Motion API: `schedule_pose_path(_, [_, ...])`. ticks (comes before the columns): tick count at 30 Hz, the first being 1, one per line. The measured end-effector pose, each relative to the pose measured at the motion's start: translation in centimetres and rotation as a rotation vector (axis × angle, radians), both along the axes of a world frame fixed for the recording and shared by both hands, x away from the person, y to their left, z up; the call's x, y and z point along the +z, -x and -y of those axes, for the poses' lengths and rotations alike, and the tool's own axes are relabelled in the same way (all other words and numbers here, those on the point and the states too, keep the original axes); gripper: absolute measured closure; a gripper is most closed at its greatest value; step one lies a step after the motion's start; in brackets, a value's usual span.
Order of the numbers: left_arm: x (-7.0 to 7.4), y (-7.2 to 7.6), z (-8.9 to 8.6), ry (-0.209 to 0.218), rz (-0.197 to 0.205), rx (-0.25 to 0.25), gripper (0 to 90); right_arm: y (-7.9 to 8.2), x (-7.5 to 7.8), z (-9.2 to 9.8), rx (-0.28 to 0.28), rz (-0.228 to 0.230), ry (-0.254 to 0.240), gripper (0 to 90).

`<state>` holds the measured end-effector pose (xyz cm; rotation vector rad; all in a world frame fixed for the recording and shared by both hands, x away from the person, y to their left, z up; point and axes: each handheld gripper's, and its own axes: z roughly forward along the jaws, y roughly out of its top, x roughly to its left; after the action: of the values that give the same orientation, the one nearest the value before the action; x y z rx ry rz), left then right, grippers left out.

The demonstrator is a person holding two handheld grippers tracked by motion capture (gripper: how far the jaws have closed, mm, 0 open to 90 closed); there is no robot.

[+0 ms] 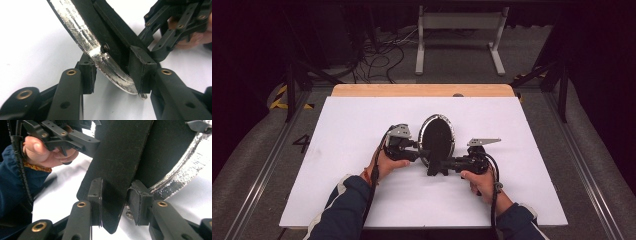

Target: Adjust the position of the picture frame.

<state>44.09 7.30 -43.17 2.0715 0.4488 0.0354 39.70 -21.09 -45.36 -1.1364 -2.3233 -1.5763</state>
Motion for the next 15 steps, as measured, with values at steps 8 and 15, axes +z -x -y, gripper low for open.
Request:
schedule_pose_path(8, [0.2, 0.1, 0.0, -0.031, 0.050, 0.034, 57.0, 0.4, 0.8, -0.1, 0.024, 0.031, -0.005, 67.8])
schedule_pose_path(15, [0.0, 0.1, 0.3, -0.027, 0.089, 0.079, 55.8, 0.6, 1.2, -0.2, 0.025, 0.043, 0.011, 67.9])
